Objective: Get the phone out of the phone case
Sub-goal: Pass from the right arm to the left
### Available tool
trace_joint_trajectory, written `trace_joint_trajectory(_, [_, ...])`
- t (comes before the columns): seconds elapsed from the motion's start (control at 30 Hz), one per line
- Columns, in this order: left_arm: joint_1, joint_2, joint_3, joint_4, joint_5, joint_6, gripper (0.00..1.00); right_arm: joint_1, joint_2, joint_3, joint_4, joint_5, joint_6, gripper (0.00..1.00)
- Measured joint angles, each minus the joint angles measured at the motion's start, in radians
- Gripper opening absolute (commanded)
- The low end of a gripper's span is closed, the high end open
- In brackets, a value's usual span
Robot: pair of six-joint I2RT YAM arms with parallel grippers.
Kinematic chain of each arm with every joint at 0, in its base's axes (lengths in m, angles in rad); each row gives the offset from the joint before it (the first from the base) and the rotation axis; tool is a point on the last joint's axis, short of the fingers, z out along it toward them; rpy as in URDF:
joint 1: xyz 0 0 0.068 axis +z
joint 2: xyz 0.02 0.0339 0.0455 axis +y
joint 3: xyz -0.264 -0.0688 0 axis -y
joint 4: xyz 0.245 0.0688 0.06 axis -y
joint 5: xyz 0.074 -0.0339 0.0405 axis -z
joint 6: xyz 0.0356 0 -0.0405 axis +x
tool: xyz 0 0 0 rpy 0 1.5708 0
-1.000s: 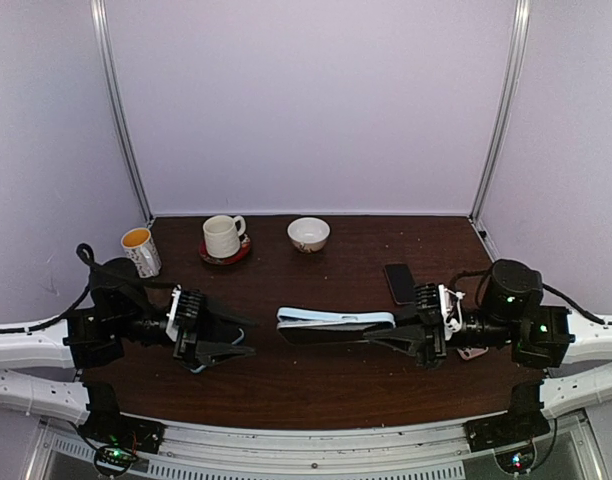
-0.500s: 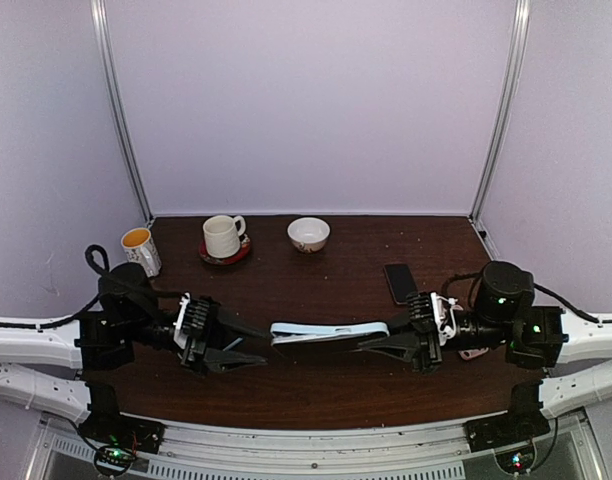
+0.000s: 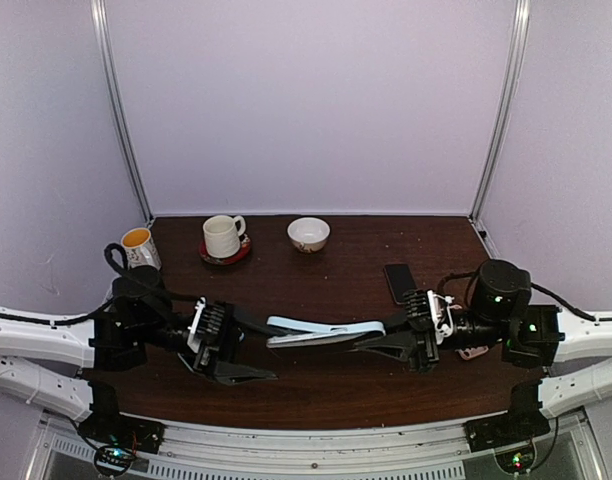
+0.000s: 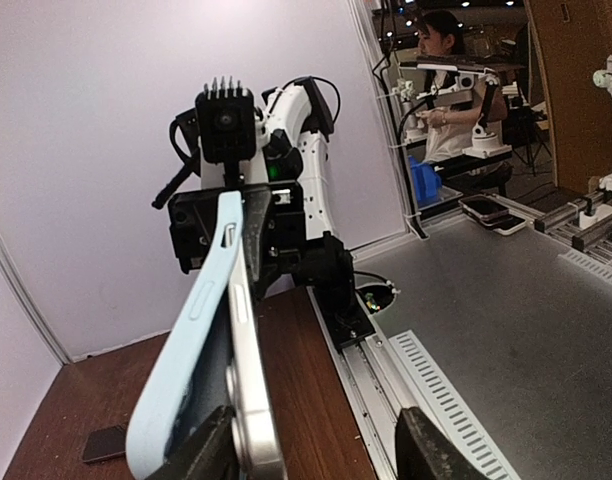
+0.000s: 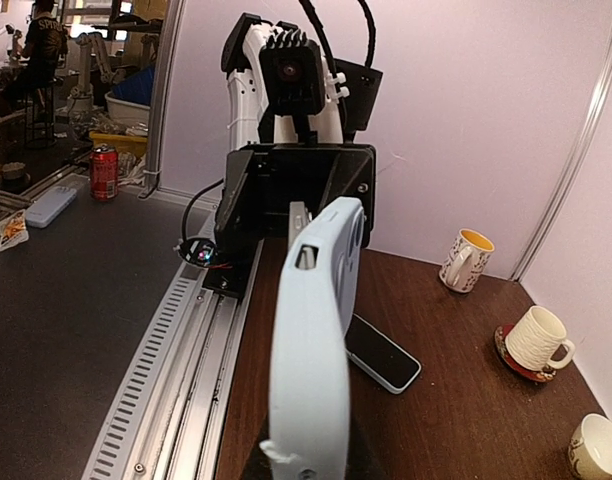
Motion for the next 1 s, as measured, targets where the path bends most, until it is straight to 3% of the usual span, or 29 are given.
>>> trace_joint_trajectory(0.37, [-0.019, 0.086, 0.043, 0.102, -0.014, -0.002, 0.67, 0.001, 0.026, 0.037, 0.036, 0.003, 0.020, 0.00])
trace_joint_trajectory(0.6, [-0.024, 0.149, 0.084, 0.155, -0.057, -0.001, 0.68, 0.003, 0.048, 0.073, 0.042, 0.016, 0.019, 0.00])
trace_joint_trajectory(0.77, [-0.031, 0.169, 0.097, 0.171, -0.076, -0.002, 0.63, 0.003, 0.056, 0.094, 0.033, 0.022, 0.020, 0.00])
trace_joint_trajectory(1.0, [-0.033, 0.155, 0.093, 0.172, -0.090, -0.007, 0.46, 0.010, 0.055, 0.096, 0.032, 0.031, 0.015, 0.00])
